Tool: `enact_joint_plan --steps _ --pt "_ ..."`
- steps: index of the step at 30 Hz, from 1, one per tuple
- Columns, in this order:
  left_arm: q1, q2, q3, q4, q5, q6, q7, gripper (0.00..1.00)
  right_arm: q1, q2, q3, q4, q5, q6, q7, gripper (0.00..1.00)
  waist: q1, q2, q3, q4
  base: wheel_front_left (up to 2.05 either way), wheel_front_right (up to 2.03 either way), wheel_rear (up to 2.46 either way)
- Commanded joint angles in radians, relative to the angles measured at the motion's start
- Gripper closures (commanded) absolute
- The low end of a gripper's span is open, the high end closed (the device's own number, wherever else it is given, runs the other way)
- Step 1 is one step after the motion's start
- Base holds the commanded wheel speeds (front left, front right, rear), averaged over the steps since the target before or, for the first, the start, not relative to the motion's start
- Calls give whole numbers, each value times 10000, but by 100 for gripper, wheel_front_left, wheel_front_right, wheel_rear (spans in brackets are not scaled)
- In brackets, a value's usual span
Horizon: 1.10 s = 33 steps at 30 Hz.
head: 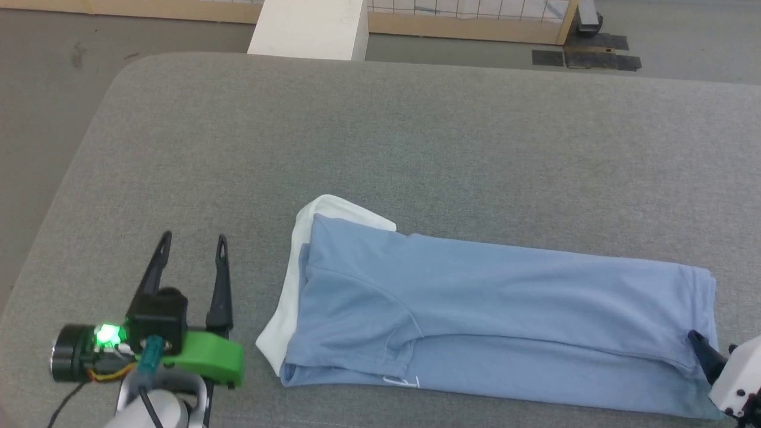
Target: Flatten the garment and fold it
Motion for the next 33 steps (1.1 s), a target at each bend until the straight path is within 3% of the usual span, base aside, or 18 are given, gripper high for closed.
enact_joint_plan --steps 1,5,11,20,21,22,27,33 --pt "298 -104 114 4 252 -92 -47 0 119 199 -225 63 -226 -13 118 0 0 0 118 46 0 0 0" --pt "606 -375 461 11 663 -386 -48 0 46 620 -642 156 -547 -13 317 0 0 0 321 140 0 0 0" --pt "743 -685 944 139 1140 -750 -48 0 -96 751 -944 414 -826 -13 291 0 0 0 605 291 0 0 0" --pt "776 -1124 1243 350 1861 -1270 -49 0 199 615 176 569 -189 -13 650 0 0 0 909 464 0 0 0" --pt "790 -1188 1286 379 1913 -1315 -49 0 250 581 357 535 -81 -13 699 79 0 0 929 478 0 0 0" --pt "800 -1235 1312 405 1948 -1357 -49 0 285 557 491 496 13 -13 714 100 0 0 935 488 0 0 0" --pt "842 -1448 1465 606 2105 -1610 -49 0 409 406 924 241 529 -13 585 100 0 0 808 497 0 0 0" --pt "962 -1591 1671 790 2206 -1850 -49 0 444 -9 589 44 544 -13 128 100 0 0 474 401 0 0 0"
